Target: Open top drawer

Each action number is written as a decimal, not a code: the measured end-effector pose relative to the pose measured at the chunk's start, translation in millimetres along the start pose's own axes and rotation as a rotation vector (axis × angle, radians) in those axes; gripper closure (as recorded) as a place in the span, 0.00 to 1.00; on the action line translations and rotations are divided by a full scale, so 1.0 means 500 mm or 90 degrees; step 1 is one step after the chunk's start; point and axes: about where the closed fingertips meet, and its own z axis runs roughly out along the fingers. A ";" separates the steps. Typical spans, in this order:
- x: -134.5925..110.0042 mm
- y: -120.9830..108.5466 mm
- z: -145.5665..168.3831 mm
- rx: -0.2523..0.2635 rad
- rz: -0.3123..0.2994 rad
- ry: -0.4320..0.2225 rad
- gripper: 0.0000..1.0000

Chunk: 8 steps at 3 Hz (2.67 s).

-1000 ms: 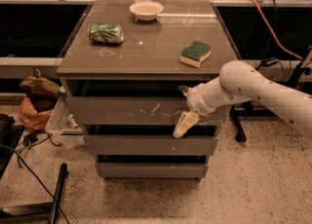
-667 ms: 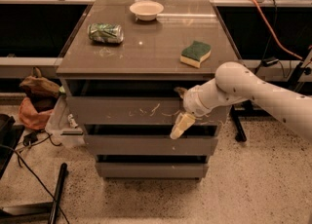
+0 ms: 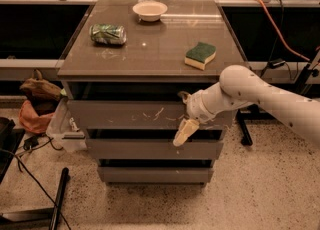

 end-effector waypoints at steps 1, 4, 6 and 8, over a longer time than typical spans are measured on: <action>-0.010 0.054 -0.015 -0.011 0.007 0.000 0.00; -0.063 0.126 -0.025 -0.060 -0.016 0.027 0.00; -0.099 0.246 -0.073 -0.097 -0.018 -0.011 0.00; -0.064 0.195 -0.064 -0.079 -0.020 -0.009 0.00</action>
Offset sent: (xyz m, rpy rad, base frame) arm -0.1382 0.0112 0.0530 0.0705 -0.0205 -0.0111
